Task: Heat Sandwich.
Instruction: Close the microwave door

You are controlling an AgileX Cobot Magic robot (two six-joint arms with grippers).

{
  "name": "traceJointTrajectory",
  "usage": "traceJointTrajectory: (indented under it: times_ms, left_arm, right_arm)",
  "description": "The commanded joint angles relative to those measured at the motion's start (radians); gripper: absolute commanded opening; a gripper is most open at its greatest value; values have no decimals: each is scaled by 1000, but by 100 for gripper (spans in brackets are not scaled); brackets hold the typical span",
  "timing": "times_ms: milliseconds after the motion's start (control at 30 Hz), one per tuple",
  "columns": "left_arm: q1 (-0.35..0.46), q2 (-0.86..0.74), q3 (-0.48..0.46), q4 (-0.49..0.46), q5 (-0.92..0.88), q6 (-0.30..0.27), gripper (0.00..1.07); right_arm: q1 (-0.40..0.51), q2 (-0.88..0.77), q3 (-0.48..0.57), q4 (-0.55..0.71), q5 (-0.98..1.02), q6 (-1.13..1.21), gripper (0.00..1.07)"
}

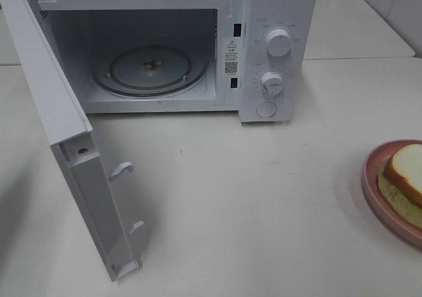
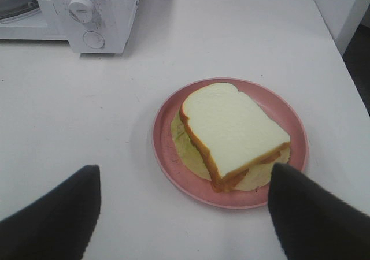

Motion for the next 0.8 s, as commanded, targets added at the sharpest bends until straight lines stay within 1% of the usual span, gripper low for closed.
traceJointTrajectory:
  times_ms: [33,67,167,267,333,367,433,467,533,633,667,700,767,800]
  left_arm:
    - [-1,74,-4,91,-109,-45,0]
    - [-1,111,-4,121,-164,-47,0]
    - [-13,142,-5,116,-196,-48,0]
    - [-70,194,-40,102,-193,-39,0]
    - [-86,203,-50,102,-192,-36,0]
    - [-128,222,-72,100,-189,-17,0]
    - [-160,238,-87,88,-188,-1,0]
    - [-160,238,-87,88,-188,-1,0]
    - [-199,262,-103,57,-189,2,0]
    - [-233,284,-118,31,-192,2,0]
    - [-233,284,-118,31,-192,2,0]
    - [-257,296,-131,11,-190,3,0]
    - [-287,307,-143,-20,-189,23,0]
    - [-300,313,-147,-35,-189,23,0]
  right_arm:
    - [-6,-27,3,1,-7,-10,76]
    - [-6,-27,3,1,-7,-10,76]
    - [-6,-27,3,1,-7,-10,76]
    - [-6,-27,3,1,-7,-10,76]
    - [-6,-27,3,1,-7,-10,76]
    - [-6,-27,3,1,-7,-10,76]
    - [-6,-27,3,1,-7,-10,76]
    - [-6,-27,3,1,-7,-10,76]
    - [-6,-27,3,1,-7,-10,76]
    - [-6,-27,3,1,-7,-10,76]
    - [-6,-27,3,1,-7,-10,76]
    - [-6,-27,3,1,-7,-10,76]
    - [-6,-27,3,1,-7,-10,76]
    - [-6,-27,3,1,-7,-10,76]
